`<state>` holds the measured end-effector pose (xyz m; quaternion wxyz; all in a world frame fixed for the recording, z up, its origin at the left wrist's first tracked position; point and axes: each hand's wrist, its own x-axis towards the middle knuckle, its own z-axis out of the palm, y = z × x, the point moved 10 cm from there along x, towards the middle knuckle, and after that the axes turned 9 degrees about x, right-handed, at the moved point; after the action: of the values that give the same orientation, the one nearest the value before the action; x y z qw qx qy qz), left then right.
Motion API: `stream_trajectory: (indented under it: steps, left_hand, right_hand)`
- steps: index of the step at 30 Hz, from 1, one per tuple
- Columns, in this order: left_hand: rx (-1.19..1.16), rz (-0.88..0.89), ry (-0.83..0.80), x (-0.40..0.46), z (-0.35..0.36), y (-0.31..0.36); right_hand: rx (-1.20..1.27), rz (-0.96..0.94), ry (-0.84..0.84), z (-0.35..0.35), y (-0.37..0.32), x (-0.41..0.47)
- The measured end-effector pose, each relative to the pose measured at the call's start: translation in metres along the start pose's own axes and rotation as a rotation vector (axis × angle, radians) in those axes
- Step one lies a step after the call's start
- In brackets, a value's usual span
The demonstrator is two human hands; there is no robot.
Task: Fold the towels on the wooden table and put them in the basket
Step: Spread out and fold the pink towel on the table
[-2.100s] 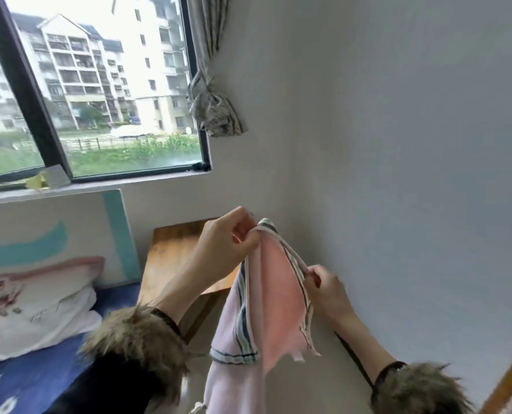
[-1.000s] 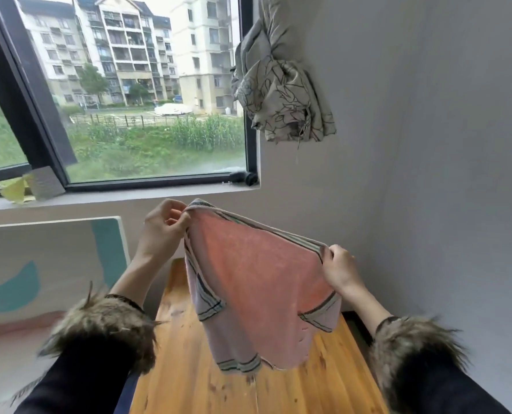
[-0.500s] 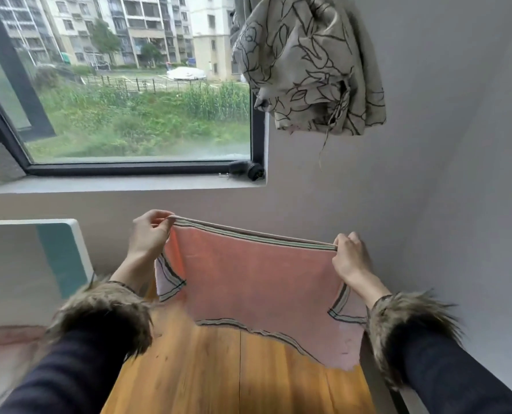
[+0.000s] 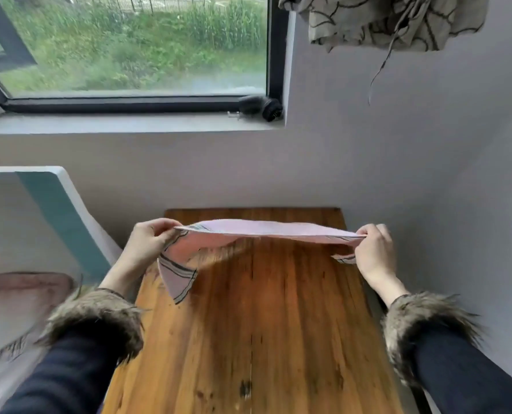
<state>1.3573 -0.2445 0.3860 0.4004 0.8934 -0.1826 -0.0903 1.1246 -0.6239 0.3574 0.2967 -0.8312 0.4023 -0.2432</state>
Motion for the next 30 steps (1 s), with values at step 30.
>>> stream_trajectory:
  steps: [30]
  left_hand:
    - [0.866,0.046,-0.617,-0.107,0.222,-0.276]
  right_hand:
    - [-0.44,-0.033,-1.022,0.313,0.048,-0.205]
